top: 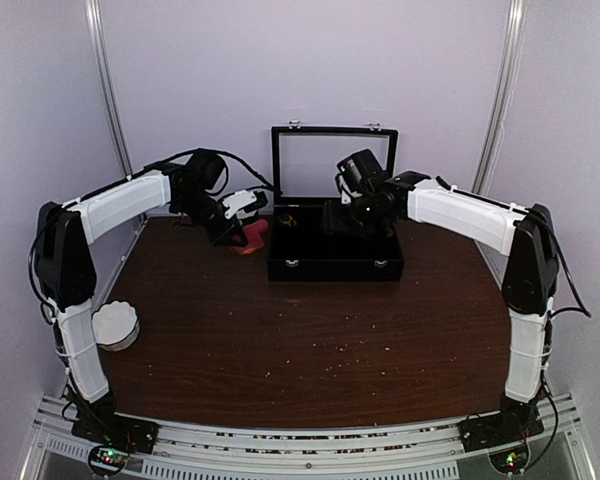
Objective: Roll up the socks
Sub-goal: Move the storage box to the center of the board.
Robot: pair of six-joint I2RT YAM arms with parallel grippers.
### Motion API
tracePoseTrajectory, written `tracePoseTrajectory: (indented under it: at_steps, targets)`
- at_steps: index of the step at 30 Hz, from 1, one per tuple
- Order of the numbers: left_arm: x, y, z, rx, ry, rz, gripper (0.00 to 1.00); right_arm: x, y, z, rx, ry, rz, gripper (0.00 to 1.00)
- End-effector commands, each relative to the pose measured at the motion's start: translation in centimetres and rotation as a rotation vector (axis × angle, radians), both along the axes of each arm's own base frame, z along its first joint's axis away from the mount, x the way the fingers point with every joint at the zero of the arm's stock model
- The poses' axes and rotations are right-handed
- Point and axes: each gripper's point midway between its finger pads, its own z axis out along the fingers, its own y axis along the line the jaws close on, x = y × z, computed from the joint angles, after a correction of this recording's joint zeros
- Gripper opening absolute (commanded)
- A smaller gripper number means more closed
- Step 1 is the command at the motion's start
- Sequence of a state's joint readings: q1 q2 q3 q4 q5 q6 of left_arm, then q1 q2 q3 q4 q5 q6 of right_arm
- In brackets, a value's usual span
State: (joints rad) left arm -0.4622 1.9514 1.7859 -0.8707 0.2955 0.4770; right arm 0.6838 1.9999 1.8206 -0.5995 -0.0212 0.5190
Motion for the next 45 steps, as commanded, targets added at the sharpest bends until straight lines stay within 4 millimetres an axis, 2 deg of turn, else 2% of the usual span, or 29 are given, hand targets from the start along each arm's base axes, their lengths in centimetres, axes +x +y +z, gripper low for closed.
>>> tracePoseTrajectory:
  at_steps: [1, 7, 11, 18, 24, 29, 33, 35, 38, 42, 45]
  targets:
    - [-1.4, -0.2, 1.3, -0.028, -0.008, -0.035, 0.0, 2.6, -4.8, -4.4, -0.175, 0.095, -0.068, 0.58]
    - [-2.3, 0.0, 1.2, -0.031, 0.006, -0.044, 0.0, 4.9, -7.9, -6.7, -0.248, 0.136, -0.122, 0.59]
    - [-2.6, 0.1, 1.0, -0.035, 0.016, -0.043, 0.0, 5.4, -8.6, -8.4, -0.239, 0.185, -0.114, 0.59]
    - [-2.4, 0.1, 1.4, -0.039, 0.007, -0.039, 0.0, 4.2, -8.4, -11.7, -0.258, 0.291, -0.061, 0.56]
    - [-2.4, 0.1, 1.8, -0.044, 0.001, -0.037, 0.0, 3.4, -10.0, -14.1, -0.265, 0.372, -0.073, 0.52]
    - [-2.5, 0.2, 1.7, -0.038, 0.002, -0.035, 0.0, 3.1, -10.1, -15.5, -0.258, 0.444, -0.033, 0.43]
    - [-2.6, 0.3, 1.9, -0.034, -0.006, -0.035, 0.0, 1.6, -9.6, -16.4, -0.242, 0.51, 0.012, 0.3]
    - [-2.6, 0.3, 2.0, -0.035, -0.009, -0.035, 0.0, 0.1, -9.4, -17.4, -0.236, 0.555, 0.041, 0.25]
    - [-2.6, 0.2, 1.9, -0.037, -0.007, -0.041, 0.0, -1.8, -9.6, -17.7, -0.235, 0.577, 0.061, 0.18]
    - [-2.5, 0.3, 1.9, -0.034, -0.008, -0.041, 0.0, -5.0, -10.0, -18.3, -0.253, 0.594, 0.081, 0.15]
    - [-2.5, 0.2, 1.8, -0.035, -0.006, -0.043, 0.0, -7.5, -9.6, -18.9, -0.245, 0.594, 0.091, 0.15]
